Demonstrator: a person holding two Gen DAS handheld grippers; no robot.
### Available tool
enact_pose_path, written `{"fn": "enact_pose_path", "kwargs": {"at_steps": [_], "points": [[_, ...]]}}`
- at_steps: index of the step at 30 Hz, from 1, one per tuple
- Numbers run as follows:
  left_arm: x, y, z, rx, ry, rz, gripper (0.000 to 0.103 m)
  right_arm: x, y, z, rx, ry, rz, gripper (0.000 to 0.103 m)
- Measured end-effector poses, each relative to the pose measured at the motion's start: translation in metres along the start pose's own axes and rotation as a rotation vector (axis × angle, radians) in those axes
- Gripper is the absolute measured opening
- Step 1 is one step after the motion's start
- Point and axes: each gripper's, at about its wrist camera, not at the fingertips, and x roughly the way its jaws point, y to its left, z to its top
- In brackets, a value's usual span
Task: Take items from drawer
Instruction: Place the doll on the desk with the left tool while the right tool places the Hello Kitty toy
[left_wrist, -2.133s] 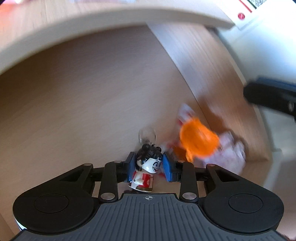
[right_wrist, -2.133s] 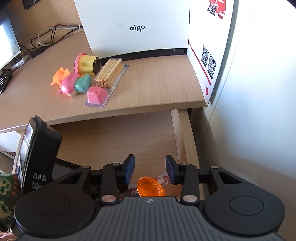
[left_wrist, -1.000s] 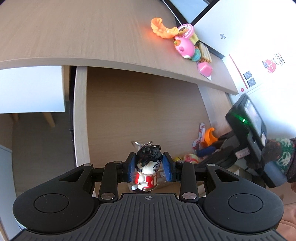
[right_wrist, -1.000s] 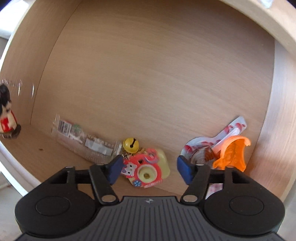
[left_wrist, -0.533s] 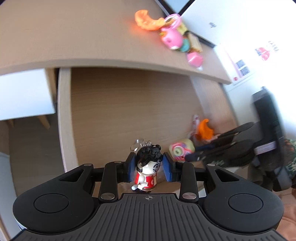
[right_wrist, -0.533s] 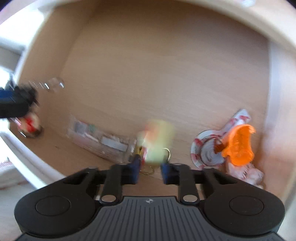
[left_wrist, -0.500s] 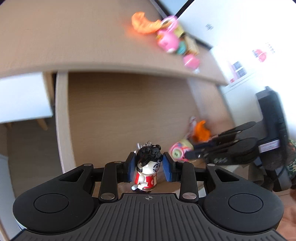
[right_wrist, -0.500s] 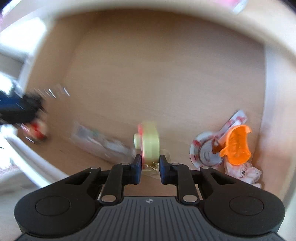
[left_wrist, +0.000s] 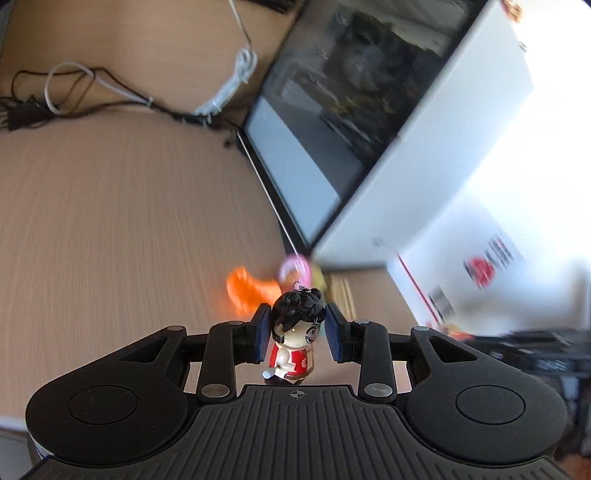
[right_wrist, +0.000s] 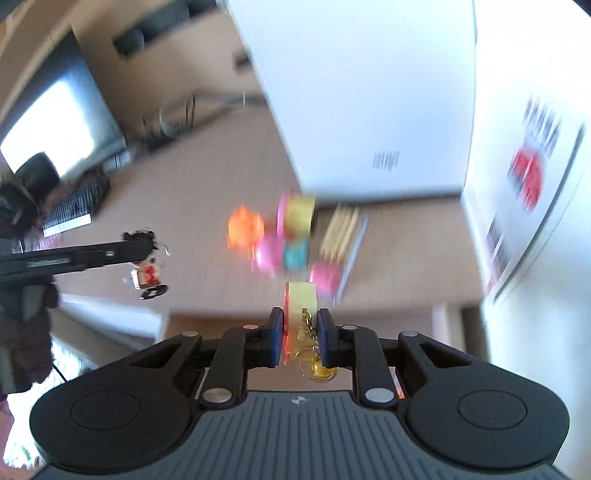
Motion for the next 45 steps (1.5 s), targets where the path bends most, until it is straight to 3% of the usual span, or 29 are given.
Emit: {"fn": "enact_pose_path", "kwargs": {"at_steps": [2, 5, 7, 10, 15, 19, 23, 27, 33, 40, 45], "points": [[0.022, 0.012, 0.004, -0.031, -0.011, 0.043, 0.035, -0.019, -0.004, 0.016, -0.008, -0.058, -0.012, 0.019], [0.064, 0.034, -0.006, -0.083, 0.019, 0.078, 0.035, -0.016, -0.011, 0.031, 0.002, -0.104, -0.043, 0.019], [0.086, 0.046, -0.015, -0.096, 0.043, 0.111, 0.033, -0.008, -0.017, 0.038, 0.021, -0.116, -0.055, 0.019], [0.101, 0.057, -0.024, -0.119, 0.018, 0.176, 0.035, 0.009, -0.026, 0.046, 0.042, -0.108, -0.076, 0.018], [0.092, 0.055, -0.020, -0.070, -0.082, 0.249, 0.036, 0.050, -0.041, 0.057, 0.075, -0.086, -0.088, 0.019], [0.059, 0.051, -0.009, -0.088, -0.185, 0.189, 0.036, 0.084, -0.050, 0.072, 0.091, -0.121, -0.072, 0.019], [0.027, 0.032, -0.020, 0.051, -0.193, 0.131, 0.036, 0.116, -0.056, 0.084, 0.088, -0.115, -0.138, 0.023], [0.018, 0.008, -0.049, 0.268, -0.046, 0.038, 0.036, 0.112, -0.053, 0.084, 0.068, -0.126, -0.133, 0.027], [0.047, -0.021, -0.109, 0.521, 0.327, -0.136, 0.036, 0.092, -0.045, 0.068, 0.075, -0.101, -0.104, 0.029], [0.103, -0.019, -0.174, 0.662, 0.710, -0.237, 0.034, 0.077, -0.023, 0.019, 0.039, 0.022, -0.015, 0.036], [0.128, -0.022, -0.200, 0.732, 0.870, -0.262, 0.034, 0.084, -0.017, -0.023, 0.011, 0.131, -0.028, 0.036]]}}
